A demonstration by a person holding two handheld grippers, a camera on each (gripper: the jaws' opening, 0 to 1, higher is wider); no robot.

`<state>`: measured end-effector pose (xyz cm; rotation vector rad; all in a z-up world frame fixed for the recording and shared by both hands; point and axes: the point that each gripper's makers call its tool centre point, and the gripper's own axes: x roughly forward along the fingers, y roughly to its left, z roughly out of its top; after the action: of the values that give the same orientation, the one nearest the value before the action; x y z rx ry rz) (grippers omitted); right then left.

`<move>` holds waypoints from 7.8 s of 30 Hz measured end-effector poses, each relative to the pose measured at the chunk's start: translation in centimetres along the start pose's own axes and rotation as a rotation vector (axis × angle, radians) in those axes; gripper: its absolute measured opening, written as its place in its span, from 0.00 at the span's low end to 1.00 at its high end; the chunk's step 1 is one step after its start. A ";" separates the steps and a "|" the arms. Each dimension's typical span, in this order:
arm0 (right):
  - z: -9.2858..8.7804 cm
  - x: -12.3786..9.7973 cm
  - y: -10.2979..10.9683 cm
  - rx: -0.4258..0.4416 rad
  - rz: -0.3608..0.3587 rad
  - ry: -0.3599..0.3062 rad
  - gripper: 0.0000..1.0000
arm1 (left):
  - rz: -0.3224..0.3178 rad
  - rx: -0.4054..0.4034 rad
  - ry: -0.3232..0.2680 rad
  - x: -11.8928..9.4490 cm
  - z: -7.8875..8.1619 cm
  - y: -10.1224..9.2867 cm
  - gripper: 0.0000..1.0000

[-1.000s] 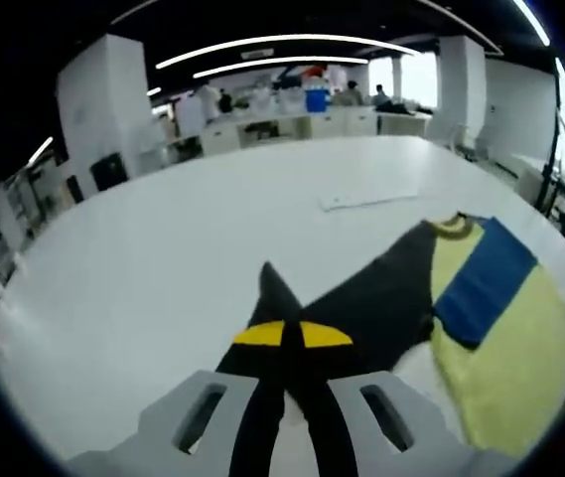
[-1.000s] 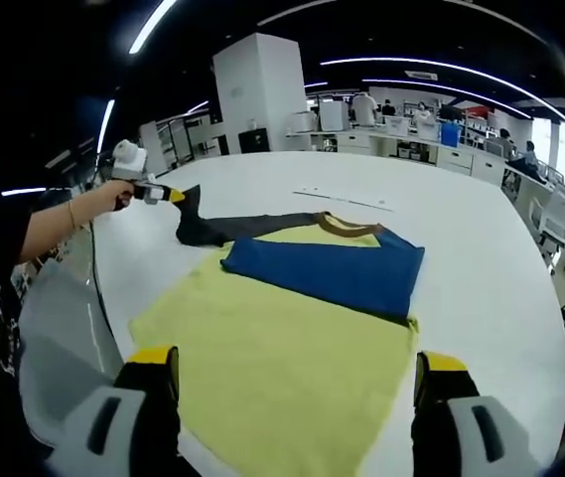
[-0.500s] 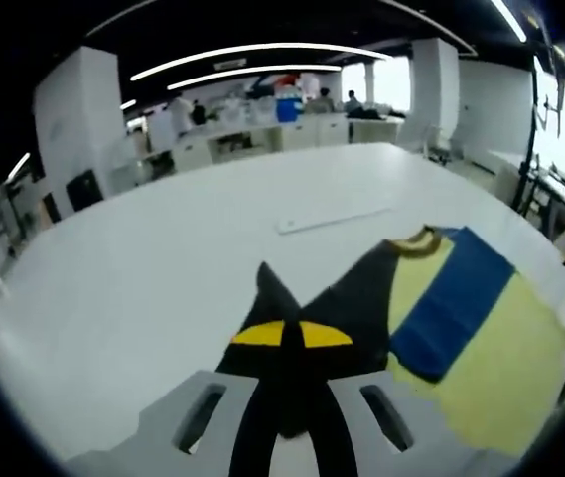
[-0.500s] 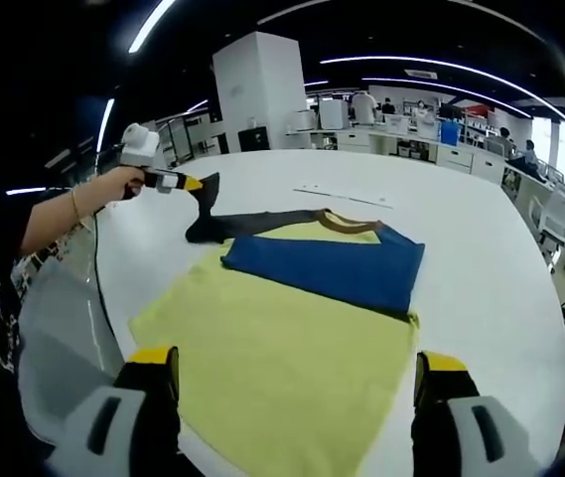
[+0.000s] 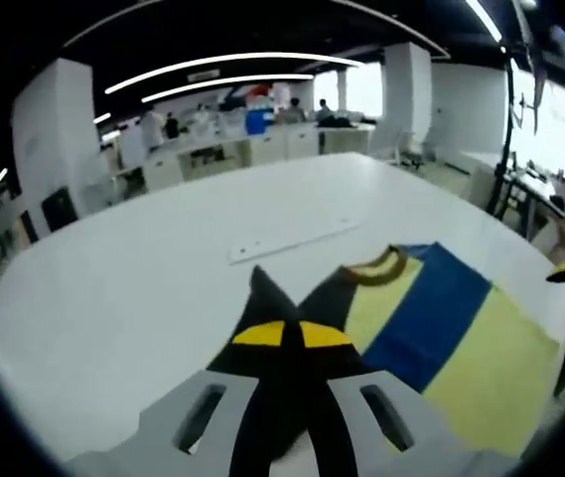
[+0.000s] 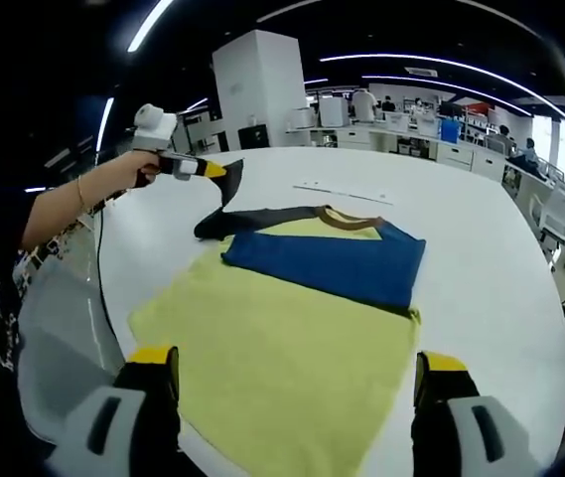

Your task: Fold the garment on the visible template until the final outline fits inside the template.

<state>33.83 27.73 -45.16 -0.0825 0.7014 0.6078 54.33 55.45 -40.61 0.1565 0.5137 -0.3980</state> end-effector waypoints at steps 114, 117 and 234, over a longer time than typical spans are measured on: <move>-2.4 1.8 -3.8 0.148 -0.068 0.028 0.95 | -0.426 0.162 -0.033 6.1 -2.5 -21.3 0.96; -2.3 1.9 -3.7 0.149 -0.064 0.025 0.95 | -0.400 0.151 -0.032 5.7 -2.5 -19.9 0.98; -5.1 2.2 -1.1 0.215 -0.024 0.075 0.89 | 0.018 -0.015 0.140 0.7 -13.4 -1.0 0.27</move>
<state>32.76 26.58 -50.63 0.0857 0.8337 0.5049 48.44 57.55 -52.57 0.1753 0.6527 -0.3674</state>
